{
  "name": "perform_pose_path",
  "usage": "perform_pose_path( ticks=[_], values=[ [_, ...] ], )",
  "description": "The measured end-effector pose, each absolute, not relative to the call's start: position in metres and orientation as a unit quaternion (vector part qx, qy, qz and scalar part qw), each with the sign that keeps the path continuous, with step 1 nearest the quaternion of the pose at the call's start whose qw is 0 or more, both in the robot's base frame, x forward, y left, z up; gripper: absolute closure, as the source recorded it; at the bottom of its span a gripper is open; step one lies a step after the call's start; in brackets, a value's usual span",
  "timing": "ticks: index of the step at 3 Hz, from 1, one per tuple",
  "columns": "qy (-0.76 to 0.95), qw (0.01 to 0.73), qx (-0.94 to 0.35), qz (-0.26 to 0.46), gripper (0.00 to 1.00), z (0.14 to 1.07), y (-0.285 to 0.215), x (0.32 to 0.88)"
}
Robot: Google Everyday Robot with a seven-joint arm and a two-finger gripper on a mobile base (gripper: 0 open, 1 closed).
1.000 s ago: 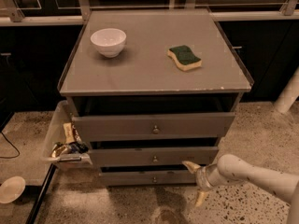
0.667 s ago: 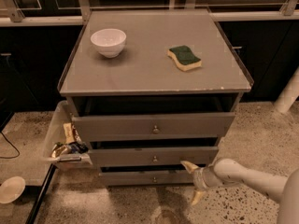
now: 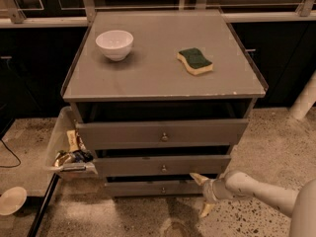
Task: Open bottom drawer
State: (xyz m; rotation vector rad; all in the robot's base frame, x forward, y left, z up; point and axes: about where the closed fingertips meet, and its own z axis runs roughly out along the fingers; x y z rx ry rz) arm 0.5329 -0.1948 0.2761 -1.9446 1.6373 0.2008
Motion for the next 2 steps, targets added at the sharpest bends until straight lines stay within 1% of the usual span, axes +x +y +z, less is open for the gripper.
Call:
perform_pose_path(
  ticks=[1, 2],
  values=[
    [0.617, 0.293, -0.727, 0.073, 0.0, 0.267, -0.194, 0.532],
    [0.61, 0.303, -0.73, 0.053, 0.0, 0.248, -0.189, 0.535]
  ],
)
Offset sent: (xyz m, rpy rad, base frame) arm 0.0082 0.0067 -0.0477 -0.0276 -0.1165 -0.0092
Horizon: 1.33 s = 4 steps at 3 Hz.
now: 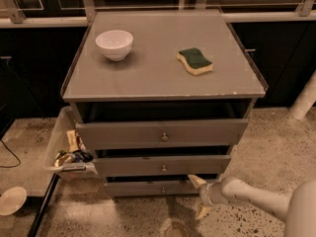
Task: Open bottom drawer
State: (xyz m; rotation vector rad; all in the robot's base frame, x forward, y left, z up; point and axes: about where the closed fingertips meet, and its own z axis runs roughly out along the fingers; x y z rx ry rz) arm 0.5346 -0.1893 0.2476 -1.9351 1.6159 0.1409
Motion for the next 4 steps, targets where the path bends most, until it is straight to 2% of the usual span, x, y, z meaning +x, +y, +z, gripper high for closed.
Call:
perform_pose_path(
  ticks=[3, 4],
  values=[
    [0.594, 0.318, -0.739, -0.007, 0.0, 0.216, -0.188, 0.561],
    [0.594, 0.318, -0.739, -0.007, 0.0, 0.216, -0.188, 0.561]
  ],
)
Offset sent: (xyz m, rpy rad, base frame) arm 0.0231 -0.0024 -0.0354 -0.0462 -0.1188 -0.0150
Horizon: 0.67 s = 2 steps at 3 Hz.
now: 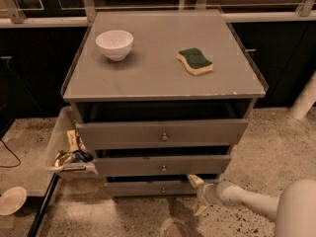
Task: Open bottom drawer
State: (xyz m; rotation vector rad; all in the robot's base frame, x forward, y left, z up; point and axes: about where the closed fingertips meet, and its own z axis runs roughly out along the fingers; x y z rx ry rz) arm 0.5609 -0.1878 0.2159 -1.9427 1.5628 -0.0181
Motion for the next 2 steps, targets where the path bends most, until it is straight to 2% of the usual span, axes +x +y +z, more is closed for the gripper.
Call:
perform_pose_path(
  ticks=[2],
  values=[
    [0.608, 0.351, -0.712, 0.012, 0.0, 0.195, -0.204, 0.587]
  ],
)
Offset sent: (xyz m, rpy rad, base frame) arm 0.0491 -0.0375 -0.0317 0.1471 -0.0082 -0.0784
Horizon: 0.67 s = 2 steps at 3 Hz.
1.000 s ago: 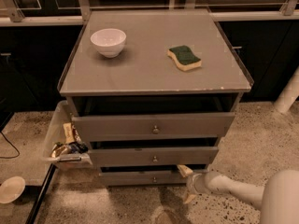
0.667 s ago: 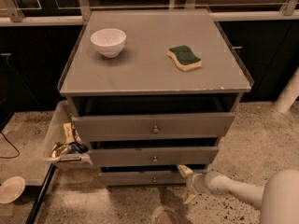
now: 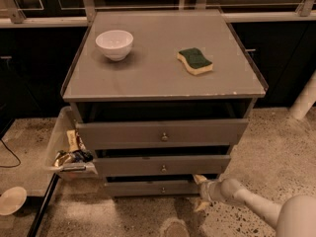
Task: Open bottom drawer
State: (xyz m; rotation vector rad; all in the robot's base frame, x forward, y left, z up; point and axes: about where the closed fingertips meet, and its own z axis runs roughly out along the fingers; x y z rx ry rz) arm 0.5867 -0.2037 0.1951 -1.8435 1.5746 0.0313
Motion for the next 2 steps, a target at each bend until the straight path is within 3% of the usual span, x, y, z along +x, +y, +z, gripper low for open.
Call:
perform_pose_path(
  ticks=[2],
  values=[
    [0.629, 0.347, -0.696, 0.018, 0.0, 0.168, -0.222, 0.608]
  ],
)
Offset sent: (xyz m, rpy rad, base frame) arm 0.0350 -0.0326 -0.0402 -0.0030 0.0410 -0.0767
